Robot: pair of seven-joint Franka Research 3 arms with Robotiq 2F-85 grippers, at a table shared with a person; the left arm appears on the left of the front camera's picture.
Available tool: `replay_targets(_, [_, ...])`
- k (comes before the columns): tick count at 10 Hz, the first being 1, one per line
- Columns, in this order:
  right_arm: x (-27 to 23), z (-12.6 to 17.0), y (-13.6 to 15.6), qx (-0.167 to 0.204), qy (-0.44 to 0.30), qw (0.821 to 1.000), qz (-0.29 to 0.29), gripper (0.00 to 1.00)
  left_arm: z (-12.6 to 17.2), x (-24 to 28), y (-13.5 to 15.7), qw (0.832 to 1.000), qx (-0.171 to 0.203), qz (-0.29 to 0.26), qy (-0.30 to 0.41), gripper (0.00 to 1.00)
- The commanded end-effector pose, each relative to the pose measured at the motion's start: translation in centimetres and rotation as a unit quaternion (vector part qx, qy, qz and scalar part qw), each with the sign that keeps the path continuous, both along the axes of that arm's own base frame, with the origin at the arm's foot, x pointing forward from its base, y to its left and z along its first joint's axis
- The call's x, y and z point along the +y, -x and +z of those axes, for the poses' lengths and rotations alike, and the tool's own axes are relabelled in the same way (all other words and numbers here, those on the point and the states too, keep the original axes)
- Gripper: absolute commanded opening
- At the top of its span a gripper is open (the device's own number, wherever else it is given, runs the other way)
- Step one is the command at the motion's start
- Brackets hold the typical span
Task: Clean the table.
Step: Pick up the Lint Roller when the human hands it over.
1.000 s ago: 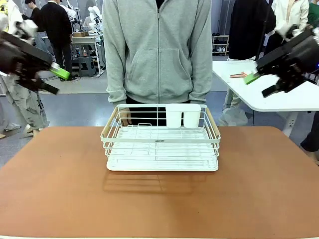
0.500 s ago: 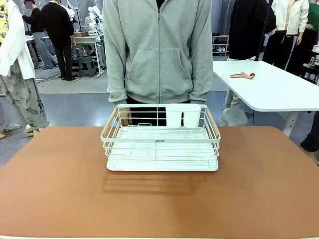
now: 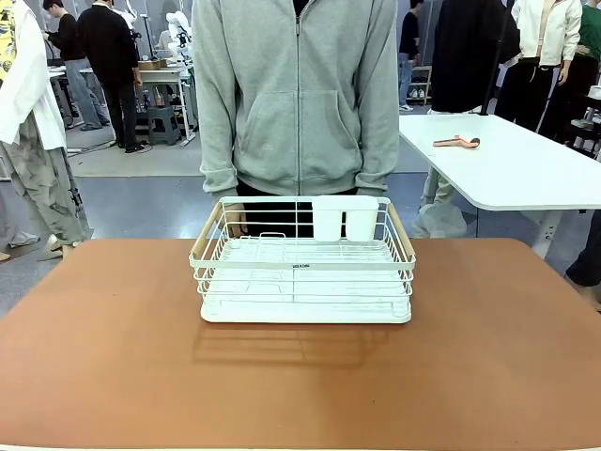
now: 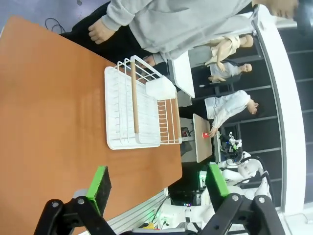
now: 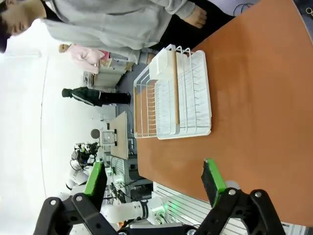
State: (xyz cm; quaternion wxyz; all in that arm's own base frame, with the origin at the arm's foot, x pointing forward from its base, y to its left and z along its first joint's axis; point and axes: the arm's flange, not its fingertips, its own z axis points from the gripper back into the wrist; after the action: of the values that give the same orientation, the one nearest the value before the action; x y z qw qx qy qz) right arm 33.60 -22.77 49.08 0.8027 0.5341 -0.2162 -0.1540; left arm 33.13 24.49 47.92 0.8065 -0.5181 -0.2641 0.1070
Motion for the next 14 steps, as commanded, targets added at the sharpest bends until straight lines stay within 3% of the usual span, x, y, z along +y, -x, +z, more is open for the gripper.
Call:
replay_targets(1, [-0.77,-0.04,-0.10,-0.015,-0.009,1.000,-0.009,1.00,0.15,0.13,-0.59,1.000,-0.006,0.001,0.005,1.00])
replay_targets(3, [-0.87,-0.50,-0.04,0.001,-0.008,1.000,-0.011,1.00,-0.25,0.18,-0.37,1.000,0.004,0.005,0.003,1.00])
replay_targets(14, [-0.87,-0.50,-0.04,0.001,-0.008,1.000,-0.011,1.00,-0.25,0.18,-0.37,1.000,0.004,0.005,0.003,1.00])
